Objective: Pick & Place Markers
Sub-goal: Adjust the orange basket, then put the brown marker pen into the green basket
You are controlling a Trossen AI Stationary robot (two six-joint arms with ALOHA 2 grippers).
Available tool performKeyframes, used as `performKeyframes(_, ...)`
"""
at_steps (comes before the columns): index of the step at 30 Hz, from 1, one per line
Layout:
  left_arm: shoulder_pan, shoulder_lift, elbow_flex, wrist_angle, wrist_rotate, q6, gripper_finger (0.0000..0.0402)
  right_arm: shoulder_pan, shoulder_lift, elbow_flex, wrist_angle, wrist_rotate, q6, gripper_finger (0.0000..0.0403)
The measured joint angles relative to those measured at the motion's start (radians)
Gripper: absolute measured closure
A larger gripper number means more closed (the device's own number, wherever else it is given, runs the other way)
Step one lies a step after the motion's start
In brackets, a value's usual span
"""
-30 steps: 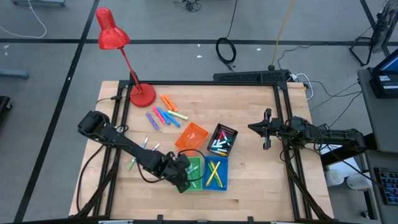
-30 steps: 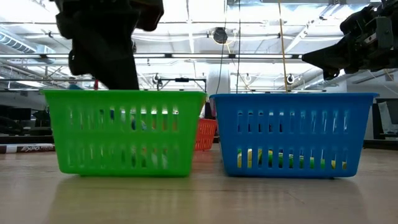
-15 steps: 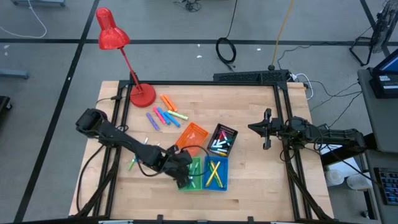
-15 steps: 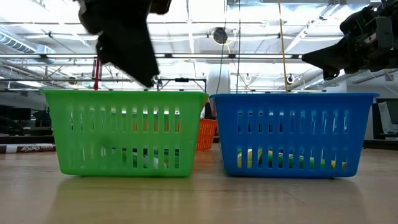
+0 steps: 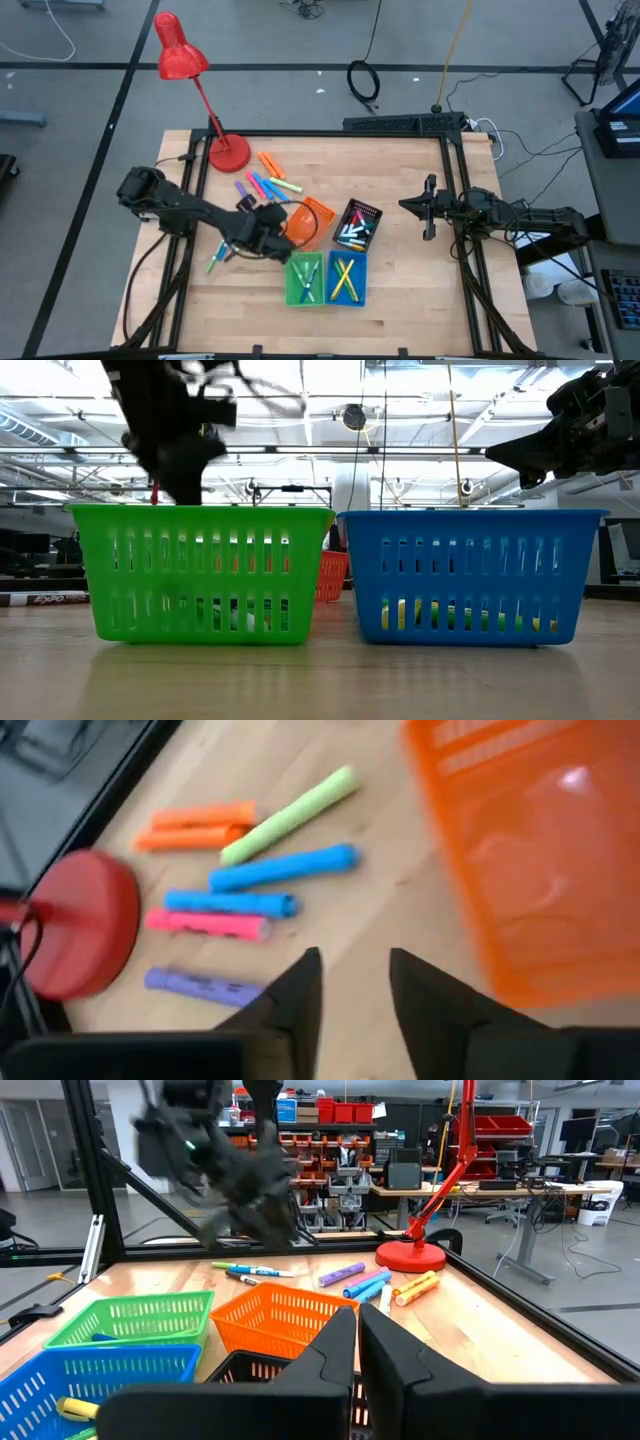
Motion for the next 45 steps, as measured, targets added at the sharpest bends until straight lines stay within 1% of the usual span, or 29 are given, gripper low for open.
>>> performKeyframes(2,0.038,0.0,-0.041,0.021,0.026,-0.006,0.0306,0.0,0.0,0.0,0.0,0.0,0.0,0.0394)
performKeyframes(6,0.108,0.0,-0.134,0.139,0.133,0.048,0.0361,0.0,0.0,0.0,0.0,0.0,0.0,0.0394)
performKeyframes(8,0.127,0.0,-0.163,0.202,0.149,0.073,0.0387,0.0,0.0,0.0,0.0,0.0,0.0,0.0394)
performKeyframes(9,0.135,0.0,-0.171,0.226,0.156,0.082,0.0394,0.0,0.0,0.0,0.0,0.0,0.0,0.0394)
performKeyframes(14,0.132,0.0,-0.179,0.321,0.213,0.133,0.0385,0.0,0.0,0.0,0.0,0.0,0.0,0.0394)
performKeyframes(17,0.111,0.0,-0.179,0.386,0.24,0.169,0.0389,0.0,0.0,0.0,0.0,0.0,0.0,0.0394)
performKeyframes(19,0.097,0.0,-0.179,0.433,0.283,0.187,0.0397,0.0,0.0,0.0,0.0,0.0,0.0,0.0394)
performKeyframes(22,0.074,0.0,-0.179,0.489,0.337,0.197,0.0394,0.0,0.0,0.0,0.0,0.0,0.0,0.0394)
performKeyframes(27,0.026,0.0,-0.179,0.543,0.343,0.219,0.0387,0.0,0.0,0.0,0.0,0.0,0.0,0.0394)
performKeyframes(31,-0.001,0.0,-0.179,0.564,0.341,0.232,0.0397,0.0,0.0,0.0,0.0,0.0,0.0,0.0394)
performKeyframes(35,-0.021,0.0,-0.179,0.555,0.293,0.244,0.0393,0.0,0.0,0.0,0.0,0.0,0.0,0.0394)
performKeyframes(37,-0.031,-0.015,-0.178,0.504,0.278,0.222,0.0396,0.0,0.0,0.0,0.0,0.0,0.0,0.0394)
performKeyframes(40,-0.052,-0.041,-0.178,0.386,0.292,0.114,0.0398,0.0,0.0,0.0,0.0,0.0,0.0,0.0394)
performKeyframes(45,-0.115,-0.058,-0.18,0.184,0.341,-0.137,0.0373,0.0,0.0,0.0,0.0,0.0,0.0,0.0394)
